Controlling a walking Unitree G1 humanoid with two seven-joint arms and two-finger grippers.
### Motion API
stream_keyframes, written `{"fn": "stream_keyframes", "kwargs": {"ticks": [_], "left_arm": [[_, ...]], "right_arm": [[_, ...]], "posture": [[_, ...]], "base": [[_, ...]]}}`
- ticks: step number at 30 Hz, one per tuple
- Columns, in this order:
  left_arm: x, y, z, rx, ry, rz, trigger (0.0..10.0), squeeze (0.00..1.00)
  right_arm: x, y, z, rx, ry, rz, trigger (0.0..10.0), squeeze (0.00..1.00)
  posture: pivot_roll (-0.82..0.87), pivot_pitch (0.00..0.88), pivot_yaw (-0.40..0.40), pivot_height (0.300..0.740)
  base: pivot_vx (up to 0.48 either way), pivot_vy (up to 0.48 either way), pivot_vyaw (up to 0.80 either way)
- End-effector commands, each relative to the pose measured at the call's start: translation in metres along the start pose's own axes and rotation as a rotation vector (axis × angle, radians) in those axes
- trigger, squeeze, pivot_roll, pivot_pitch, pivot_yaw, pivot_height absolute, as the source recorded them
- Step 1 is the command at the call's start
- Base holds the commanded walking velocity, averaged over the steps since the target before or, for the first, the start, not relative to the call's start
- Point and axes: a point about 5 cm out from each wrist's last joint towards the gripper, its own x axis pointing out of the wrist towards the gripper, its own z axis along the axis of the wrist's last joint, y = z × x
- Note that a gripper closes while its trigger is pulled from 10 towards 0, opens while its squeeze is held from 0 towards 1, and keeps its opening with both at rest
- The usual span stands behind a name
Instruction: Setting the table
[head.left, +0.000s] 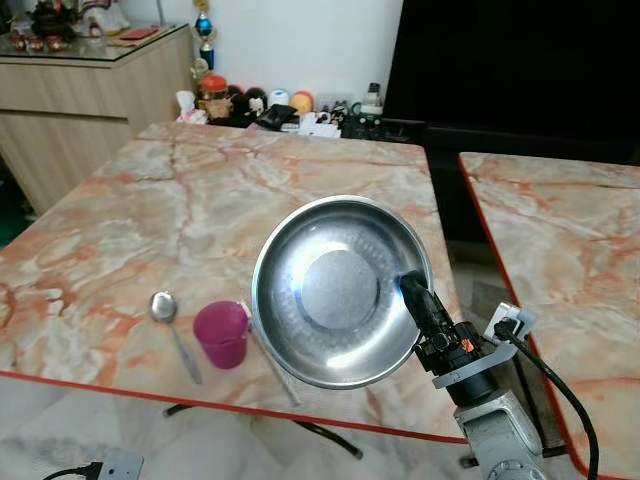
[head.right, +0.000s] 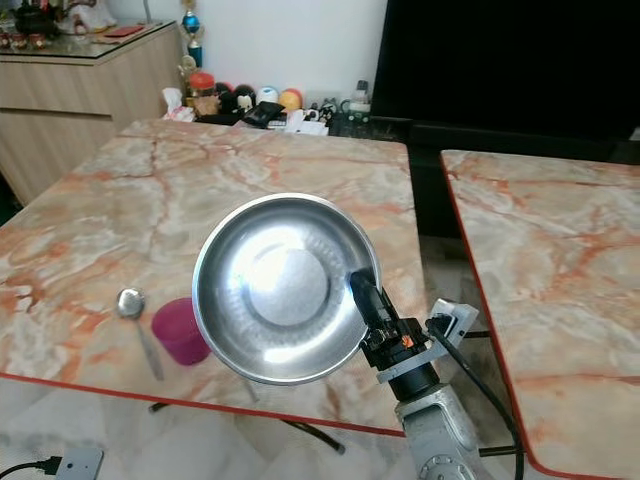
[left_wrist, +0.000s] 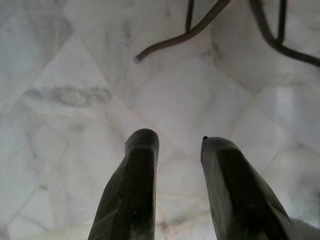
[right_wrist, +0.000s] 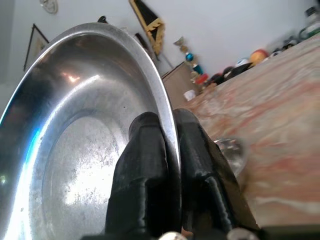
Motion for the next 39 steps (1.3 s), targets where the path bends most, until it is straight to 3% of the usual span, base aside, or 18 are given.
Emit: {"fn": "stream_keyframes", "kwargs": {"ticks": [1, 8, 23, 39], "left_arm": [[-0.0024, 0.0006, -0.0071, 0.006, 0.021, -0.001, 10.0, 0.00], [-0.0042, 0.0003, -0.0122, 0.006, 0.037, 0.000, 10.0, 0.00], [-0.0015, -0.0044, -0.0062, -0.008, 0.021, -0.006, 10.0, 0.00], [-0.0031, -0.0060, -0.0108, -0.019, 0.031, -0.003, 10.0, 0.00]], "right_arm": [[0.0009, 0.0030, 0.0094, -0.031, -0.032, 0.003, 10.0, 0.00], [0.0026, 0.0027, 0.0091, -0.040, -0.047, -0.008, 10.0, 0.00], [0.0077, 0.0003, 0.0151, -0.047, -0.093, -0.060, 10.0, 0.00], [0.0081, -0.0002, 0.0157, -0.064, -0.111, -0.096, 10.0, 0.00]], "posture": [[-0.06, 0.000, -0.007, 0.740], [-0.06, 0.000, -0.010, 0.740], [-0.06, 0.000, -0.016, 0.740], [-0.06, 0.059, -0.020, 0.740]], "base": [[0.000, -0.480, 0.00], [0.000, -0.480, -0.51], [0.000, -0.478, 0.00], [0.000, -0.472, -0.23]]}}
